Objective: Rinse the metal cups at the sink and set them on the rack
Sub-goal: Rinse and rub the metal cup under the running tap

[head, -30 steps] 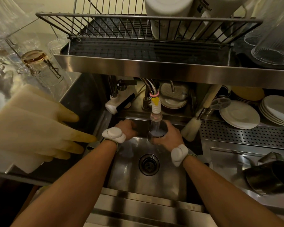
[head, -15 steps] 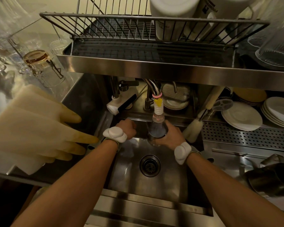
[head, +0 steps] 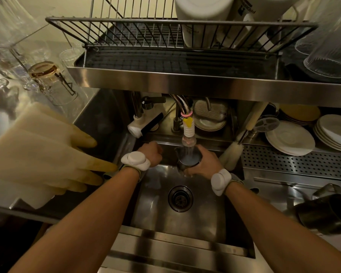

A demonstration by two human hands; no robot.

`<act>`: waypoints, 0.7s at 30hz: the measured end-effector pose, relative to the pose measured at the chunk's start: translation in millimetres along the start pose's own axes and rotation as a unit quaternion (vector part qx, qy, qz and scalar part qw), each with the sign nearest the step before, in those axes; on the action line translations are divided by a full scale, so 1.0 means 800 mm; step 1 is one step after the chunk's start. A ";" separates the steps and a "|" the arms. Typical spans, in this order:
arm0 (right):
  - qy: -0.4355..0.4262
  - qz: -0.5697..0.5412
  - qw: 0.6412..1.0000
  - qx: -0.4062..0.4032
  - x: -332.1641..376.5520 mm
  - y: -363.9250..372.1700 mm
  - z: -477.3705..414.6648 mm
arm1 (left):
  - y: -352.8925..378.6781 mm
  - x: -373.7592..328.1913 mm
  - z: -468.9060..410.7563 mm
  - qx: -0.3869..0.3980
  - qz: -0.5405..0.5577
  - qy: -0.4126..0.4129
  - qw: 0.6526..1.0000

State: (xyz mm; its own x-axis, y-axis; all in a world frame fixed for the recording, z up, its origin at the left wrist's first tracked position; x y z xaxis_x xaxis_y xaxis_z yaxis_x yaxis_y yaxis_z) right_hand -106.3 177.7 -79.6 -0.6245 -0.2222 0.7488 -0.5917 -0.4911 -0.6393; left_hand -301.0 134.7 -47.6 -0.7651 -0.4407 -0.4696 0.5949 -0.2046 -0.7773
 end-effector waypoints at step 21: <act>0.001 0.018 0.999 0.034 -0.003 -0.006 -0.006 | 0.013 -0.001 -0.005 0.006 -0.001 0.004 1.000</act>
State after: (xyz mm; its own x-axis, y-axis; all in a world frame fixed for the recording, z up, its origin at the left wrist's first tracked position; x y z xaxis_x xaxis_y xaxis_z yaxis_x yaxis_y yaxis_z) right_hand -104.2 184.7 -79.1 -0.6463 -0.2394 0.7245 -0.5327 -0.5383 -0.6531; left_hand -295.4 136.2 -57.0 -0.7686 -0.4329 -0.4710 0.5957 -0.2156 -0.7738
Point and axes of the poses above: each hand's wrist, its own z-axis away from the middle knuckle, its own y-axis out of the palm, x = y × z, the point moved 4 cm from there along -z, towards the middle knuckle, and after that the axes turned 6 degrees about z, right-handed, at the moved point
